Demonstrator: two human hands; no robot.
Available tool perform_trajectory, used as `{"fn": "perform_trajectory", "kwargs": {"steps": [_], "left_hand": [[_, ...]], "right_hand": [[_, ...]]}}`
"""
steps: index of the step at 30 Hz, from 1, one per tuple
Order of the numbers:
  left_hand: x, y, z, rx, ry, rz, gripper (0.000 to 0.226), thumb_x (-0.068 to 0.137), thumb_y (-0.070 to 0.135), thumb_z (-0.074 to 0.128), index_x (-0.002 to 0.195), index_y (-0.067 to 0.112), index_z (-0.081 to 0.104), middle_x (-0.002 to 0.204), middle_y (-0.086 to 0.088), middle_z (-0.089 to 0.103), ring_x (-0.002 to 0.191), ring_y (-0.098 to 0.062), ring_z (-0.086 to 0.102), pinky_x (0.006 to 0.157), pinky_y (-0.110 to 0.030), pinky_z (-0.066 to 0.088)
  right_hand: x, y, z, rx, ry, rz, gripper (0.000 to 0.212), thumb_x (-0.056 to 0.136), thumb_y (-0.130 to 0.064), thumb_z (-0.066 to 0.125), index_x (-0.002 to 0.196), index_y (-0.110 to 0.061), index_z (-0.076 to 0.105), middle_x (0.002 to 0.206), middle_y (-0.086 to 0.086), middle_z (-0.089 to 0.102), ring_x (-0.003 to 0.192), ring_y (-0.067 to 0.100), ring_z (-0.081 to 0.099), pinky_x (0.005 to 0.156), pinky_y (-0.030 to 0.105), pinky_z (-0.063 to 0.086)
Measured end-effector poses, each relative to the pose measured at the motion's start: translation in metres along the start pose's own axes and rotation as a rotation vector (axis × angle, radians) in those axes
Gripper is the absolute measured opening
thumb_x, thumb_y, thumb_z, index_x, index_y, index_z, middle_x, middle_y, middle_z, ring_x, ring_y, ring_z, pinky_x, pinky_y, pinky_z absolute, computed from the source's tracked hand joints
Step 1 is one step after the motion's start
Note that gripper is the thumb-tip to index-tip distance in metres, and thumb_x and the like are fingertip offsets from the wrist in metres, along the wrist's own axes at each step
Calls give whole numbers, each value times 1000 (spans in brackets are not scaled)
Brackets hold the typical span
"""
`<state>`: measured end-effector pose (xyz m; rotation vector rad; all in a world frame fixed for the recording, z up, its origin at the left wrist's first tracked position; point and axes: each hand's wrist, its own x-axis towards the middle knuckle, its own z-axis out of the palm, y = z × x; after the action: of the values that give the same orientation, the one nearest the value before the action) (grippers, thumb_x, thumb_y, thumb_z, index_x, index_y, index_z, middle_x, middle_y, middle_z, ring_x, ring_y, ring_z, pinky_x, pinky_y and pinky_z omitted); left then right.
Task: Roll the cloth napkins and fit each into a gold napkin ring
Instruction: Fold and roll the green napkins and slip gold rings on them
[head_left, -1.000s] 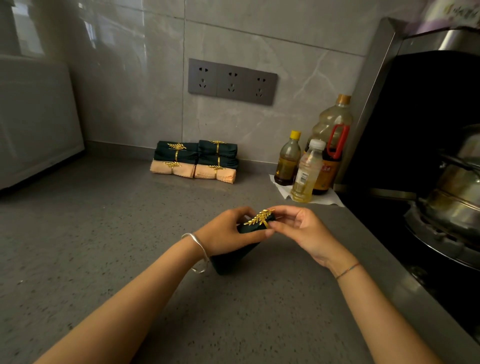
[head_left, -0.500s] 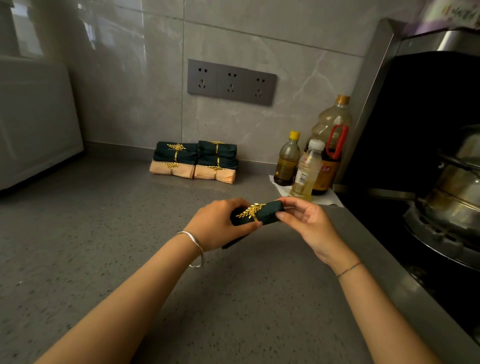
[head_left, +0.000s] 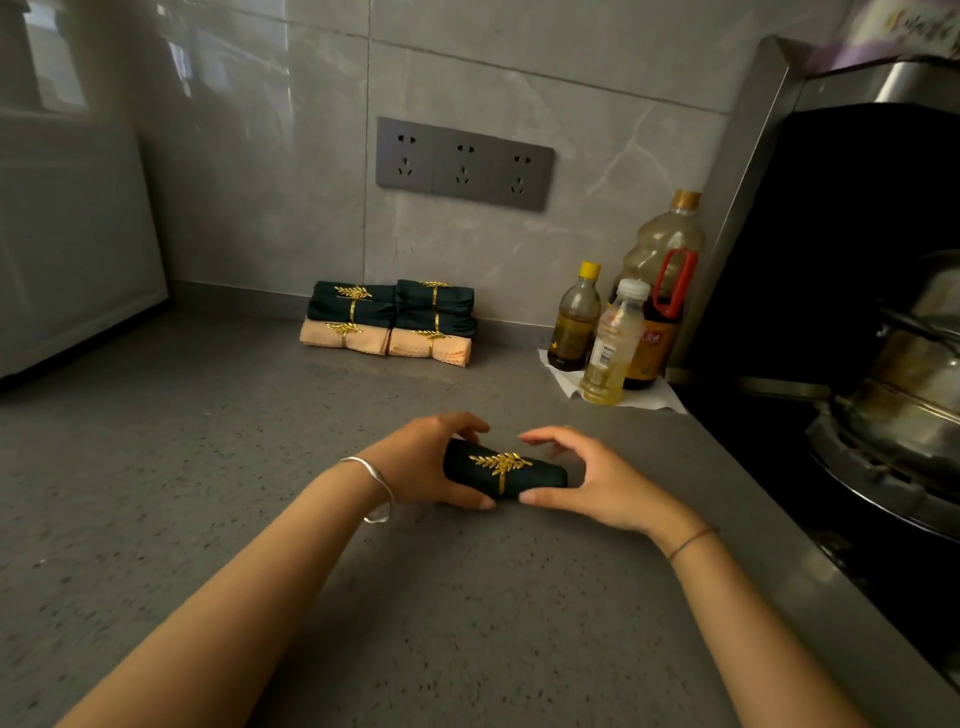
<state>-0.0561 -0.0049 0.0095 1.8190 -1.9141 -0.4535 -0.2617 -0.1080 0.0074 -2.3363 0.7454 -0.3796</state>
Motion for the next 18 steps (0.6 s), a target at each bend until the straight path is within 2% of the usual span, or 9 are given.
{"fn": "perform_trajectory", "kwargs": {"steps": [2, 4, 8, 13, 18], "left_hand": [[-1, -5, -6, 53, -17, -29, 67, 73, 36, 76, 132, 25, 46, 125, 6, 53, 111, -10, 51, 91, -18, 41], [-1, -6, -7, 108, -39, -37, 59, 75, 36, 75, 128, 25, 51, 122, 6, 57, 108, -10, 52, 90, -19, 43], [1, -8, -5, 132, -34, -38, 49, 76, 35, 73, 121, 24, 57, 115, 4, 63, 103, -10, 56, 92, -24, 47], [2, -12, -3, 148, 48, -21, 41, 77, 33, 73, 115, 27, 60, 110, 5, 65, 99, -11, 58, 90, -28, 49], [3, -12, 2, 174, 111, 13, 42, 77, 33, 73, 117, 31, 60, 112, 9, 65, 101, -10, 58, 91, -30, 50]], "right_hand": [[3, -5, 7, 8, 41, -48, 56, 76, -33, 75, 125, -41, 50, 116, -25, 48, 111, -5, 46, 89, 12, 37], [6, -7, 15, 16, 49, -88, 55, 76, -29, 76, 126, -35, 54, 116, -19, 54, 108, -3, 51, 88, 11, 42], [12, -8, 23, 4, 80, -114, 43, 76, -26, 77, 116, -32, 61, 111, -12, 62, 103, 3, 57, 90, 20, 48], [15, -5, 25, 42, 112, -61, 37, 74, -30, 77, 108, -28, 61, 108, -8, 65, 99, 6, 59, 89, 29, 50], [17, -1, 28, 44, 143, -66, 38, 72, -31, 79, 106, -33, 61, 108, -10, 64, 100, 7, 59, 88, 30, 50]]}}
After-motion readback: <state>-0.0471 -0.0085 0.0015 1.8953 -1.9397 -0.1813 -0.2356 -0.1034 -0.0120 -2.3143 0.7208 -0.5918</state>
